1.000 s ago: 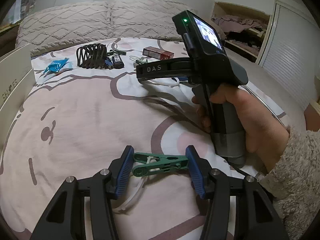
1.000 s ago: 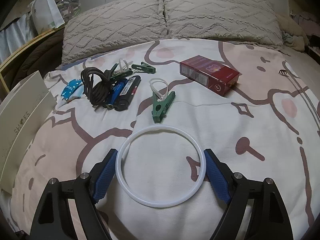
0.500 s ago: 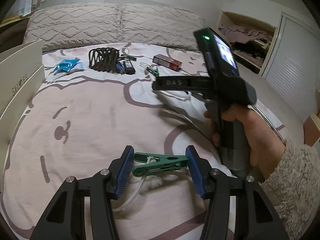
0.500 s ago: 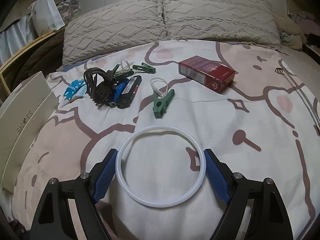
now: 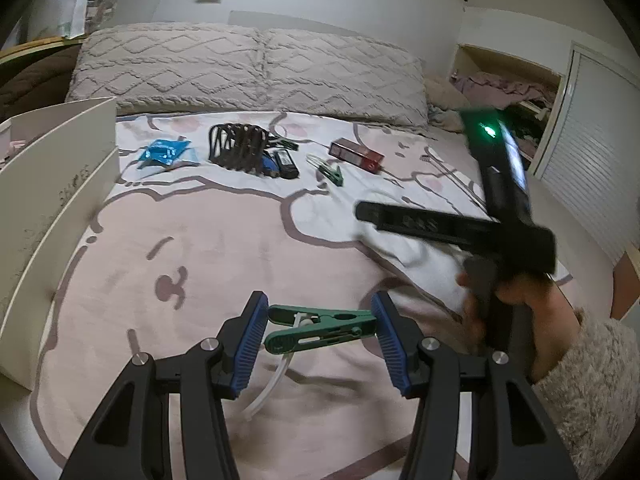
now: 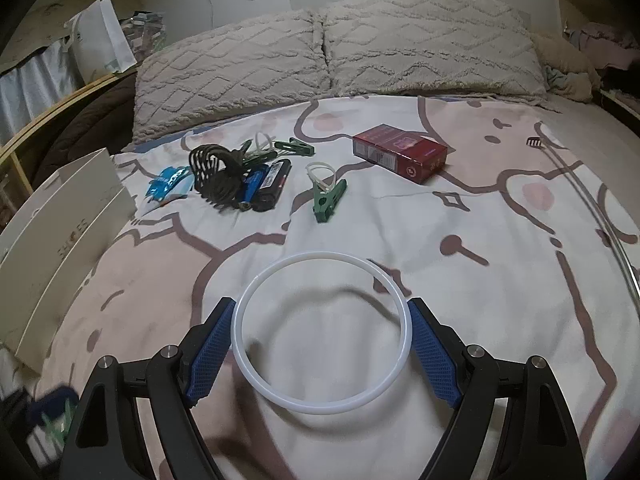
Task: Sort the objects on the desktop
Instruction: 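Lift the clothespin with the left gripper while the right gripper grasps the white ring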
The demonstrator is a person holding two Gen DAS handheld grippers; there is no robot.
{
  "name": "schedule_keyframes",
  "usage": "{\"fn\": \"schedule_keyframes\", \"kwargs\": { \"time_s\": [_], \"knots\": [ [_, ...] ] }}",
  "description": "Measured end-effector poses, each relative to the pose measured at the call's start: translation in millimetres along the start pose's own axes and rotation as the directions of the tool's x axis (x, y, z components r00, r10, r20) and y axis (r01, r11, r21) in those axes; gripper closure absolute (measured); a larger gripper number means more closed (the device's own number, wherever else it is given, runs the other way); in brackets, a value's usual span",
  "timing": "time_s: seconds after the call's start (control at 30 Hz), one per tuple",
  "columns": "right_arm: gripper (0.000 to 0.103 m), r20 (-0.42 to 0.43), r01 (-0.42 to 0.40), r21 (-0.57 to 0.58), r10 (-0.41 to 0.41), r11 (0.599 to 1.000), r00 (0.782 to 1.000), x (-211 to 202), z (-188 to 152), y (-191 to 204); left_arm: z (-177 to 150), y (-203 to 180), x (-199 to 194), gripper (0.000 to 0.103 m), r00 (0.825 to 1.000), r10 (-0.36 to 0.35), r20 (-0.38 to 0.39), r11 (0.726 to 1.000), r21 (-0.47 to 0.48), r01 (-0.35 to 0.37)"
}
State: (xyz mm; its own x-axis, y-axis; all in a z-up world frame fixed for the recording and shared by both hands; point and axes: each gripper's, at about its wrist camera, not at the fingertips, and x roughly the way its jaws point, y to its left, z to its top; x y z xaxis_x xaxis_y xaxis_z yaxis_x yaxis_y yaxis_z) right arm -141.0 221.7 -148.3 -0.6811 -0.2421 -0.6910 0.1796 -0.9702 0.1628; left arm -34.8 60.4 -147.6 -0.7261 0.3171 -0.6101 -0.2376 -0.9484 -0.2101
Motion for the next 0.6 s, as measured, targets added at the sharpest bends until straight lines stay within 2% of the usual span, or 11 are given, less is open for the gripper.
{"fn": "schedule_keyframes", "kwargs": {
  "time_s": [0.43,0.6],
  "knots": [
    [0.018,0.028,0.034,-0.062,-0.033,0.997,0.999,-33.4,-15.1,24.3,9.4,15.3,-14.2,0.049,0.998,0.029,0.047,0.999,-0.032,-0.027],
    [0.018,0.058,0.008,-0.044,-0.005,0.999,0.998,-52.3,-21.6,27.3,12.2,18.4,-19.5,0.05,0.997,0.038,0.061,0.999,-0.038,-0.035]
  ]
}}
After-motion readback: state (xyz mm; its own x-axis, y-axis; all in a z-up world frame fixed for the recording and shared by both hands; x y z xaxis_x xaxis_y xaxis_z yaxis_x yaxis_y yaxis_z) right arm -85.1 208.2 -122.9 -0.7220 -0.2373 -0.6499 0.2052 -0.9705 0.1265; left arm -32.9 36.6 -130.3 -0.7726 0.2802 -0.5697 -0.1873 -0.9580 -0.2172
